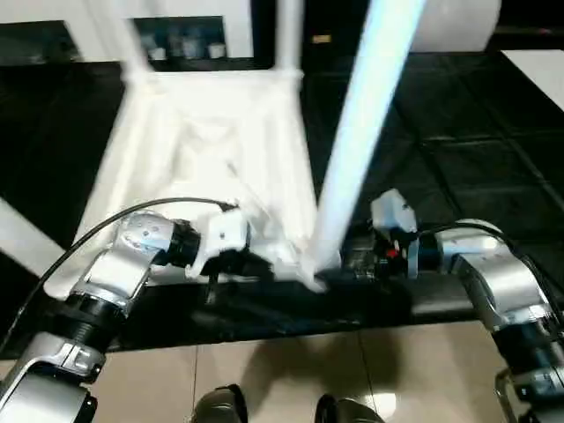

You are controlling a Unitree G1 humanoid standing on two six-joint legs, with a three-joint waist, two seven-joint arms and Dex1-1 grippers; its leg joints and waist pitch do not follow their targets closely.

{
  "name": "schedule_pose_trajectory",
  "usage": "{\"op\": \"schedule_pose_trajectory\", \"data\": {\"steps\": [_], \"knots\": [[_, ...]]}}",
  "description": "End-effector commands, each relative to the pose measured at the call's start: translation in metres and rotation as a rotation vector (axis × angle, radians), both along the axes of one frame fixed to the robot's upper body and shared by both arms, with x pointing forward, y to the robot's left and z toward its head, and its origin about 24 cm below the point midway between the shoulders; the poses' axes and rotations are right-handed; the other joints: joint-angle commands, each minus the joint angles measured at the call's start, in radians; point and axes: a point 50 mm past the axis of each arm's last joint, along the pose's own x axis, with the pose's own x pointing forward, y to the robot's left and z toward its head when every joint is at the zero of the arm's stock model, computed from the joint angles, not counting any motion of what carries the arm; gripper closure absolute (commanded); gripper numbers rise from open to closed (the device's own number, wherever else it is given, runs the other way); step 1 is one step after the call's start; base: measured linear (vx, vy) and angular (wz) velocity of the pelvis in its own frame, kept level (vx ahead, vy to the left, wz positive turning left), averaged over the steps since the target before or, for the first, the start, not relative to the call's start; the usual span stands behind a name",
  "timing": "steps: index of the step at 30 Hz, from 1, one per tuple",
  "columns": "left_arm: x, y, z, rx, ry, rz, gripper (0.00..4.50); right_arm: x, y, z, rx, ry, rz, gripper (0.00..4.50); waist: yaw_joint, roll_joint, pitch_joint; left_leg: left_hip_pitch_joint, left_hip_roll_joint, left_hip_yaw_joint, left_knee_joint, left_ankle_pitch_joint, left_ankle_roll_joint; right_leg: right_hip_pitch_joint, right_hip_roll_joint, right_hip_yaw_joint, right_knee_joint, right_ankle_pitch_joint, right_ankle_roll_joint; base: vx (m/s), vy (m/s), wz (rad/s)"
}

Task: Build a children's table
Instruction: Rotate leg to tighten

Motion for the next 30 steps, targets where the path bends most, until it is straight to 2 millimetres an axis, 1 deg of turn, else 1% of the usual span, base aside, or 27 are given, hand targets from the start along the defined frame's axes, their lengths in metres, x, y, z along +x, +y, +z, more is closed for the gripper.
{"op": "schedule_pose_trajectory", "data": {"steps": [1,2,4,5,7,8,9,10,12,15,16,17,19,20,22,23,24,26,27,28,29,30], "knots": [[-0.009,-0.009,-0.008,0.079,0.032,-0.158,4.50,-0.001,0.000,0.002,-0.003,0.016,0.088,1.02,-0.009,-0.008,-0.066,0.033,0.078,-0.030,-0.055,-0.118,0.117,0.047,-0.099,0.063,-0.052,-0.091,-0.256,0.000,0.000,0.00],[-0.009,-0.009,-0.007,0.089,0.030,-0.179,4.50,-0.001,0.000,0.003,-0.006,0.021,0.118,1.02,-0.008,-0.010,-0.067,0.031,0.075,-0.029,-0.054,-0.118,0.121,0.047,-0.099,0.062,-0.054,-0.099,-0.255,0.000,0.000,0.00],[-0.008,-0.008,-0.007,0.117,0.023,-0.210,4.50,-0.001,0.000,0.002,-0.018,0.047,0.170,1.07,-0.006,-0.010,-0.066,0.030,0.076,-0.030,-0.054,-0.111,0.121,0.048,-0.100,0.062,-0.053,-0.100,-0.250,0.000,0.000,0.00],[-0.007,-0.007,-0.006,0.127,0.021,-0.221,4.50,-0.002,0.000,0.002,-0.026,0.055,0.192,1.41,-0.007,-0.010,-0.066,0.030,0.076,-0.031,-0.054,-0.110,0.122,0.048,-0.100,0.062,-0.052,-0.100,-0.250,0.000,0.000,0.00],[-0.005,-0.005,-0.006,0.140,0.015,-0.233,4.50,-0.002,0.001,0.000,-0.046,0.070,0.235,1.45,-0.007,-0.012,-0.066,0.030,0.074,-0.031,-0.053,-0.108,0.123,0.049,-0.099,0.061,-0.054,-0.106,-0.249,0.000,0.000,0.00],[-0.005,-0.005,-0.005,0.141,0.013,-0.235,4.50,-0.003,0.001,-0.001,-0.054,0.074,0.250,1.47,-0.007,-0.013,-0.067,0.029,0.075,-0.031,-0.053,-0.100,0.124,0.051,-0.102,0.062,-0.052,-0.096,-0.251,0.000,0.000,0.00],[-0.004,-0.004,-0.005,0.141,0.011,-0.236,4.50,-0.003,0.002,-0.001,-0.067,0.078,0.270,1.57,-0.008,-0.017,-0.065,0.027,0.074,-0.031,-0.053,-0.092,0.127,0.050,-0.100,0.061,-0.049,-0.086,-0.251,0.000,0.000,0.00],[-0.004,-0.004,-0.004,0.141,0.009,-0.237,4.50,-0.004,0.002,-0.002,-0.070,0.078,0.279,1.57,-0.007,-0.015,-0.066,0.029,0.075,-0.030,-0.052,-0.090,0.131,0.049,-0.100,0.061,-0.049,-0.083,-0.252,0.000,0.000,0.00],[-0.004,-0.004,-0.004,0.141,0.009,-0.238,4.50,-0.004,0.003,-0.002,-0.071,0.082,0.287,1.85,-0.007,-0.015,-0.064,0.029,0.076,-0.031,-0.053,-0.093,0.133,0.048,-0.100,0.061,-0.051,-0.092,-0.252,0.000,0.000,0.00],[-0.003,-0.002,-0.005,0.144,0.009,-0.244,4.50,-0.004,0.006,-0.002,-0.069,0.092,0.304,1.93,-0.007,-0.015,-0.064,0.031,0.077,-0.031,-0.054,-0.103,0.125,0.047,-0.100,0.061,-0.052,-0.107,-0.254,0.000,0.000,0.00],[-0.003,-0.002,-0.005,0.144,0.010,-0.243,4.50,-0.004,0.008,-0.002,-0.061,0.102,0.307,2.16,-0.007,-0.015,-0.064,0.030,0.077,-0.031,-0.054,-0.107,0.122,0.048,-0.100,0.061,-0.053,-0.111,-0.252,0.000,0.000,0.00],[-0.003,-0.002,-0.005,0.145,0.011,-0.243,4.50,-0.005,0.008,-0.002,-0.058,0.108,0.309,2.24,-0.007,-0.016,-0.063,0.029,0.076,-0.031,-0.054,-0.109,0.121,0.048,-0.100,0.061,-0.053,-0.114,-0.253,0.000,0.000,0.00],[-0.003,0.000,-0.006,0.140,0.020,-0.233,4.50,-0.007,0.009,-0.003,-0.043,0.136,0.317,2.30,-0.007,-0.016,-0.064,0.030,0.077,-0.031,-0.055,-0.108,0.117,0.049,-0.100,0.061,-0.053,-0.116,-0.252,0.000,0.000,0.00],[-0.003,0.000,-0.006,0.139,0.021,-0.231,4.50,-0.007,0.009,-0.003,-0.041,0.139,0.317,2.36,-0.006,-0.014,-0.064,0.031,0.077,-0.031,-0.055,-0.111,0.117,0.049,-0.100,0.061,-0.054,-0.116,-0.253,0.000,0.000,0.00],[-0.004,0.001,-0.006,0.123,0.034,-0.213,4.50,-0.009,0.009,-0.004,-0.023,0.166,0.315,2.41,-0.006,-0.016,-0.065,0.030,0.077,-0.031,-0.054,-0.103,0.119,0.049,-0.100,0.061,-0.051,-0.101,-0.256,0.000,0.000,0.00],[-0.004,0.002,-0.006,0.106,0.041,-0.195,4.50,-0.011,0.009,-0.004,-0.007,0.187,0.307,2.41,-0.005,-0.013,-0.067,0.030,0.077,-0.030,-0.054,-0.101,0.119,0.050,-0.100,0.061,-0.050,-0.095,-0.258,0.000,0.000,0.00],[-0.004,0.002,-0.005,0.099,0.043,-0.188,4.50,-0.011,0.009,-0.004,-0.002,0.191,0.304,2.41,-0.004,-0.014,-0.066,0.030,0.078,-0.030,-0.054,-0.098,0.120,0.049,-0.100,0.061,-0.050,-0.088,-0.261,0.000,0.000,0.00],[-0.002,0.000,-0.001,0.016,0.054,-0.097,4.50,-0.012,0.012,-0.007,0.053,0.225,0.229,2.41,-0.004,-0.013,-0.066,0.027,0.079,-0.031,-0.054,-0.091,0.121,0.050,-0.101,0.060,-0.046,-0.073,-0.267,0.000,0.000,0.00],[-0.001,0.000,0.000,-0.021,0.051,-0.040,4.50,-0.012,0.016,-0.009,0.078,0.225,0.154,2.41,-0.004,-0.009,-0.068,0.027,0.078,-0.031,-0.053,-0.091,0.121,0.051,-0.100,0.061,-0.046,-0.070,-0.269,0.000,0.000,0.00],[-0.001,-0.001,0.001,-0.034,0.048,-0.002,4.50,-0.011,0.019,-0.011,0.091,0.219,0.100,2.41,-0.005,-0.009,-0.065,0.025,0.077,-0.032,-0.056,-0.102,0.113,0.050,-0.101,0.060,-0.050,-0.090,-0.266,0.000,0.000,0.00],[0.000,-0.001,0.001,-0.037,0.042,0.028,4.50,-0.010,0.022,-0.013,0.098,0.209,0.052,2.41,-0.007,-0.010,-0.063,0.026,0.078,-0.032,-0.058,-0.118,0.105,0.049,-0.100,0.060,-0.056,-0.119,-0.259,0.000,0.000,0.00],[0.000,-0.002,0.001,-0.040,0.037,0.060,4.50,-0.008,0.025,-0.014,0.108,0.197,0.004,2.41,-0.009,-0.004,-0.058,0.029,0.075,-0.034,-0.061,-0.161,0.083,0.046,-0.103,0.062,-0.064,-0.197,-0.247,0.000,0.000,0.00]]}}
